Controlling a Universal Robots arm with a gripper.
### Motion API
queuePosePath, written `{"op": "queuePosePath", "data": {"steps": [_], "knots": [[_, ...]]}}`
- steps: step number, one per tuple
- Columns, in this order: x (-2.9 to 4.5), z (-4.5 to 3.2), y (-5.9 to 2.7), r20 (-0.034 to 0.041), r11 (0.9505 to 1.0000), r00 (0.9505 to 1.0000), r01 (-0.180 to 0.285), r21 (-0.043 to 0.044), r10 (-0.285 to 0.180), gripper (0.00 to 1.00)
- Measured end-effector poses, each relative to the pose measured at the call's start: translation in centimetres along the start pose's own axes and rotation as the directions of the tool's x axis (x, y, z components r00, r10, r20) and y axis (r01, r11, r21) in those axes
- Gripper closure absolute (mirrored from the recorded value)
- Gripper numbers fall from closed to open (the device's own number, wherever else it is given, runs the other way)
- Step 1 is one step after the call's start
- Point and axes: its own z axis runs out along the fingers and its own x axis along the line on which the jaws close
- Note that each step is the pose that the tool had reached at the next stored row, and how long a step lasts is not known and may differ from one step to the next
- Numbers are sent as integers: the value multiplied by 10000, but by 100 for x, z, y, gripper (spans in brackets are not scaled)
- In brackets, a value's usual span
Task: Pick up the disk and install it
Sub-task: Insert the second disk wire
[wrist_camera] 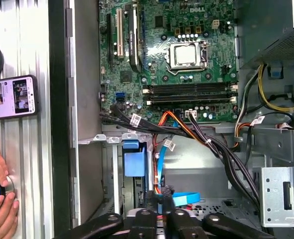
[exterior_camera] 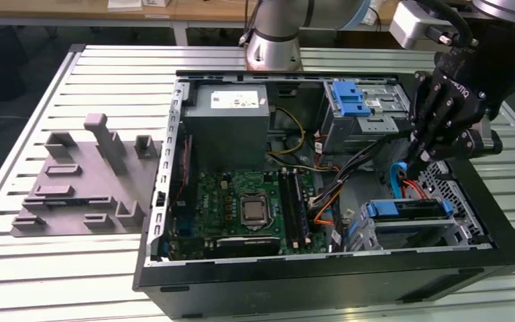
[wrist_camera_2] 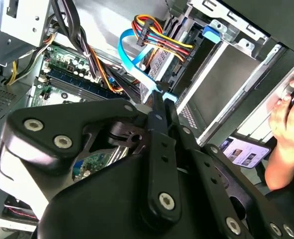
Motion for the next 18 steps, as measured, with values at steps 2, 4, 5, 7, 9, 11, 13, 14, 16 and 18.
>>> {"op": "queuePosePath", "data": {"steps": [2,4,5,7,9,11,13,14,16,18], "knots": [[-12,8,1,-29,10000,10000,-1,2,1,81],[-21,22,1,-60,10000,10000,-2,3,2,75],[-25,31,1,-79,10000,10000,-3,5,3,75],[-30,50,0,-126,10000,9999,-4,8,4,75],[-33,68,0,-189,10000,9998,-5,11,6,75],[-35,88,0,-266,10000,9996,-8,16,8,75],[-36,107,-1,-343,10000,9994,-10,20,10,75],[-37,117,-1,-383,10000,9993,-11,23,11,75],[-39,136,-2,-443,10000,9990,-12,26,14,75],[-40,153,-2,-488,10000,9988,-13,29,15,75]]}}
